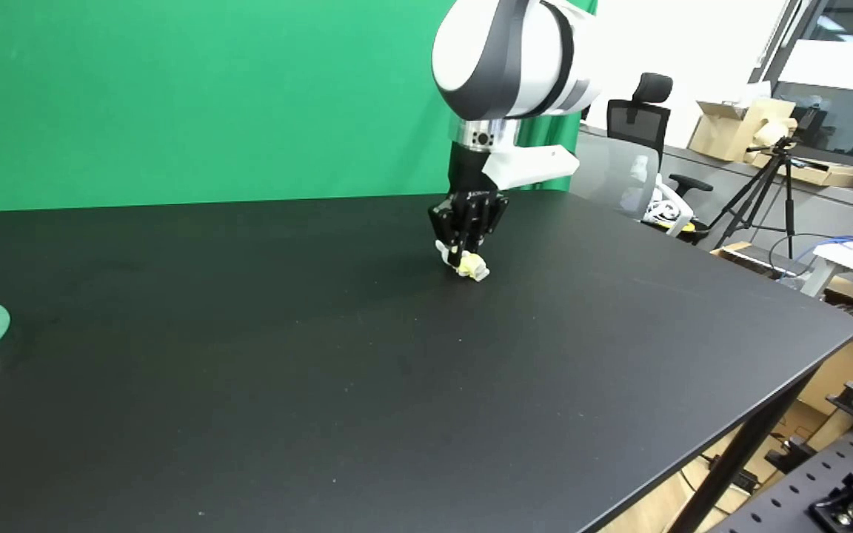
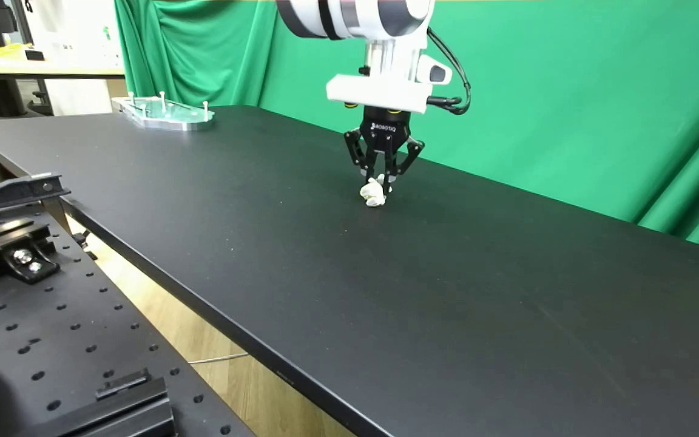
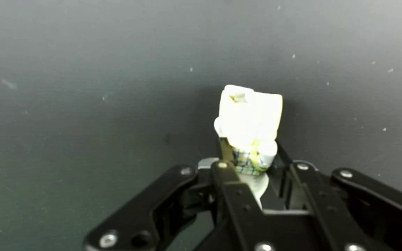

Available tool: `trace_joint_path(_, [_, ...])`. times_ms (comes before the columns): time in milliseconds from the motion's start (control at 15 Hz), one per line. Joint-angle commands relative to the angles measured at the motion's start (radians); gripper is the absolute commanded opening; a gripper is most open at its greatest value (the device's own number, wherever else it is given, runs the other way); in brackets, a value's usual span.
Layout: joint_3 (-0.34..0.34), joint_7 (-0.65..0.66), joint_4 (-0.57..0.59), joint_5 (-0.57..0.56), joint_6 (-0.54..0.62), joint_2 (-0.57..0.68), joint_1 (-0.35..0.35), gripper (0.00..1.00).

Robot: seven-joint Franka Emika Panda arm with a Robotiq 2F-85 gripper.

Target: Move the white toy to the left, move the toy to the right then move it forwards

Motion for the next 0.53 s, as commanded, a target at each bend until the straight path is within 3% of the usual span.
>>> trace_joint_path(0, [-0.043,0.088,-0.186,-0.014,0.058,-0.128,0.038,0.07])
trace_joint_path(467, [-0.169,0.251,-0.409,-0.048,0.217,-0.216,0.155,0.07])
